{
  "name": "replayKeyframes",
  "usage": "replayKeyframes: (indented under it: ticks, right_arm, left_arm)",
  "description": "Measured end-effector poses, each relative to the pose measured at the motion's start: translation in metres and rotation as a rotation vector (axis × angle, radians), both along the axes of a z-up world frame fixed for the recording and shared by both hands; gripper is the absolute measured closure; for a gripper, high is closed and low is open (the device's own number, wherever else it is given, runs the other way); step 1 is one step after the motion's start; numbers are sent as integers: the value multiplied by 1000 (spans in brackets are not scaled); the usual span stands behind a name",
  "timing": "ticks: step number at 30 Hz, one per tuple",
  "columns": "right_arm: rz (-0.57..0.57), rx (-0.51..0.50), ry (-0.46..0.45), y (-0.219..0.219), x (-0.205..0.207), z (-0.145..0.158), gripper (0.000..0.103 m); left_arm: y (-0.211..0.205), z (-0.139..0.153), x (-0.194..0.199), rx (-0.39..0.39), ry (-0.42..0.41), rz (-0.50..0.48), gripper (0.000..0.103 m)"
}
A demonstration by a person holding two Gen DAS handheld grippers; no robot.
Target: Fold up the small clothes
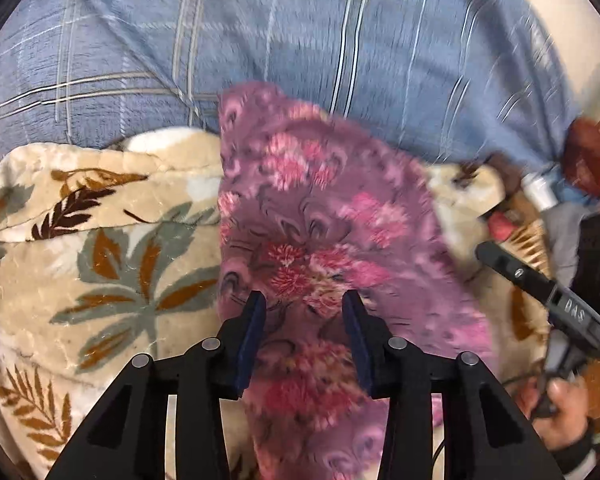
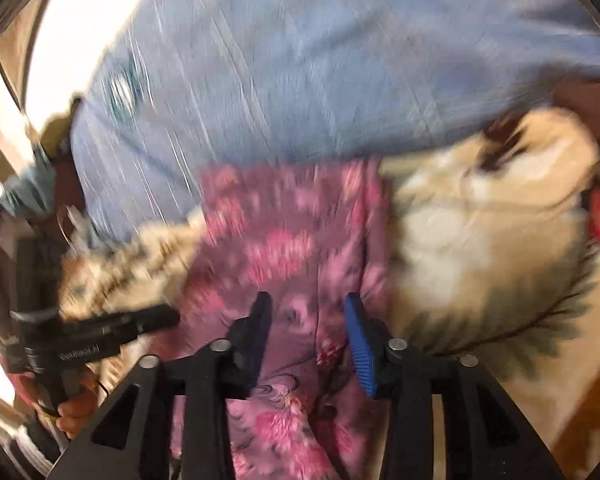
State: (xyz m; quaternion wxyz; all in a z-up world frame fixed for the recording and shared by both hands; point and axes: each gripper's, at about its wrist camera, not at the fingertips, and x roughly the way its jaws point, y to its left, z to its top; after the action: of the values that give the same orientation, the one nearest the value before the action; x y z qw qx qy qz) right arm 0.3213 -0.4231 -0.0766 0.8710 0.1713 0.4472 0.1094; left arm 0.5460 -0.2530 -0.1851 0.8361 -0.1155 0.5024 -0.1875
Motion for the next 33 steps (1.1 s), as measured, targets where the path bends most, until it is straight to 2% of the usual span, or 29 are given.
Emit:
replayKeyframes:
  ticks: [1, 2, 4, 7, 12, 14, 15, 16, 18, 22, 24, 26, 27, 28, 29, 31, 32, 33]
  right_arm:
    - [-44, 26, -19, -14, -5, 8, 35]
    - [-84, 52, -29, -27, -8, 11, 32]
    - [-122, 113, -4, -50, -11, 10, 31]
    - [-124, 160, 77, -47, -11, -14, 31]
    - [-62, 236, 138, -31, 1, -51, 30]
    - [6, 232, 116, -20, 7, -49, 28]
    - [51, 284, 119, -15, 10, -50, 27]
    - [70, 310, 122, -12, 12, -49, 20]
    - [91, 290, 111, -3, 15, -49, 14]
    - [97, 252, 100, 2, 21, -51, 13]
    - [99, 235, 110, 4, 24, -52, 13]
    - [122, 170, 130, 13, 30, -54, 17]
    - [129, 140, 135, 17, 32, -54, 25]
    - [126, 114, 140, 18, 32, -53, 42]
    - [103, 102, 156, 16, 32, -53, 50]
    - [72, 120, 150, 10, 29, -51, 67]
    - [64, 125, 134, 8, 24, -48, 69]
    - [62, 127, 130, 8, 22, -46, 71]
  left_arm:
    - [12, 4, -2, -36, -5, 20, 56]
    - [27, 11, -7, -54, -1, 32, 51]
    - [46, 6, -7, -112, 39, 69, 51]
    - [59, -13, 3, -191, 130, 82, 51]
    - [52, -45, 26, -263, 242, 84, 47]
    - [46, -53, 35, -254, 252, 86, 38]
    - [43, -57, 39, -257, 254, 84, 36]
    - [40, -60, 43, -263, 260, 83, 33]
    - [36, -68, 48, -273, 272, 83, 30]
    - [36, -85, 66, -349, 302, 126, 25]
    - [34, -89, 70, -364, 310, 151, 25]
    - [29, -90, 73, -352, 309, 153, 25]
    - [27, -89, 74, -337, 306, 152, 25]
    - [25, -88, 73, -326, 305, 155, 31]
    - [24, -86, 72, -314, 304, 162, 45]
    - [27, -80, 66, -304, 295, 169, 59]
    - [28, -76, 63, -306, 289, 167, 66]
    - [27, -70, 60, -308, 280, 159, 68]
